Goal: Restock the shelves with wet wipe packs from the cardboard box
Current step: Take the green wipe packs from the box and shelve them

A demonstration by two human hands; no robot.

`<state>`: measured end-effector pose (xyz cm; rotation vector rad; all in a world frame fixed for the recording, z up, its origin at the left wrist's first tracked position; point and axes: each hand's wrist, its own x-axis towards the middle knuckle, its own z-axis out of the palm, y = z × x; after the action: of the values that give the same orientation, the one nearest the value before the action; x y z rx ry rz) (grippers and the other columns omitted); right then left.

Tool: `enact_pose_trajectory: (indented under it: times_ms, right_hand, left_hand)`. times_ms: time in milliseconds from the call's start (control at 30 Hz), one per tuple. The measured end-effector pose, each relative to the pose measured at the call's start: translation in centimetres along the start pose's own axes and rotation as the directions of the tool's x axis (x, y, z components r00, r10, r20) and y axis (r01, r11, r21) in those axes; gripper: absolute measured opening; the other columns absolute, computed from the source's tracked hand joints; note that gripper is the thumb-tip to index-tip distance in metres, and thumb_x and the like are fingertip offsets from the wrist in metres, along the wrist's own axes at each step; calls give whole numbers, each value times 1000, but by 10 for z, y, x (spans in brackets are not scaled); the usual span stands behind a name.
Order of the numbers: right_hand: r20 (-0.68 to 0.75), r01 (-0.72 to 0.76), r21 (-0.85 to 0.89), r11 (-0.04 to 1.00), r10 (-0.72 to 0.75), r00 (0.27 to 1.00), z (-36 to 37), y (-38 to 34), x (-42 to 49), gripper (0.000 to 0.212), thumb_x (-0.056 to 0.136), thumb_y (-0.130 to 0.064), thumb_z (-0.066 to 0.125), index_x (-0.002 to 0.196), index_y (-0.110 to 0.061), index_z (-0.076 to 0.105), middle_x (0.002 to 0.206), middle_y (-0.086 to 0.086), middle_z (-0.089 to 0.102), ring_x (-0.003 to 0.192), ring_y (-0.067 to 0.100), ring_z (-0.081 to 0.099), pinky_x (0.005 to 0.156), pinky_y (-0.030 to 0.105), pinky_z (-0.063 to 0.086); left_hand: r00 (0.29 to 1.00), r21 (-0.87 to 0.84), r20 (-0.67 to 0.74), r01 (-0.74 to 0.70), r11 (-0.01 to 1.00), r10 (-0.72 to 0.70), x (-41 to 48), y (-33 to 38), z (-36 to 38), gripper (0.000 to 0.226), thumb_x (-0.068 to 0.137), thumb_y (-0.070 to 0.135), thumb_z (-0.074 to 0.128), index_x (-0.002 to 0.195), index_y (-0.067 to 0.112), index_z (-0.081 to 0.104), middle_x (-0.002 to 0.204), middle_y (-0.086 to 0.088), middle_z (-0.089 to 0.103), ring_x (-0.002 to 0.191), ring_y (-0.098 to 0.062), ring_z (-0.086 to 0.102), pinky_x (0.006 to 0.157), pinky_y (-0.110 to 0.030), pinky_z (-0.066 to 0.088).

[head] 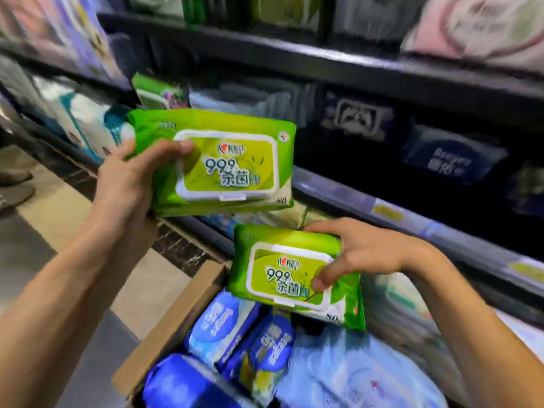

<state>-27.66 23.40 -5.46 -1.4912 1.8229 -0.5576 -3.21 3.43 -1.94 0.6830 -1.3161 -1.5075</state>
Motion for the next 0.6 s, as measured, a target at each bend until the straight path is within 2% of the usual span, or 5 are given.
enact_pose_trajectory:
  times_ms: [67,167,267,433,600]
  right_hand:
    - [-6,42,-9,999,-42,999,-18,-22,-3,52,67,-16,95,111,-25,69,103,-3,77,94,16,75,83,39,61]
    - [-21,72,12,997,-72,997,-36,-54,-9,52,72,-10,91,117,-23,69,105,-4,79,93,13,76,78,31,61]
    - [-68,92,36,995,-90,994,-45,-86,-13,54,75,-6,88,122,-22,68,108,-2,79,95,17,77,78,31,61]
    - [-161,100,3,995,-98,982,-44,-136,-8,61,75,-2,87,127,-23,65,113,-2,78,100,16,76,81,31,61]
    - [-226,39,-60,997,-52,973,-50,-192,7,62,72,-3,89,126,-24,65,112,-2,78,99,16,76,81,32,62]
  left_hand:
    - [999,-18,44,-6,1000,6,-2,18,15,40,80,11,71,119,5,69,109,-15,75,90,-31,74,75,-48,63]
    - [996,-37,72,-49,998,51,11,34,17,44,81,14,71,125,6,67,115,-17,73,96,-32,74,77,-48,62]
    - [992,-89,70,-102,991,108,44,47,-1,46,82,18,72,127,9,66,118,-14,73,103,-34,72,80,-53,61]
    - [985,-261,139,-64,963,103,99,46,-41,73,71,36,81,137,14,60,133,-14,65,119,-37,65,95,-58,53]
    - [996,-347,47,-52,936,73,141,56,-53,72,68,34,84,134,14,62,125,-12,70,111,-34,69,87,-59,57]
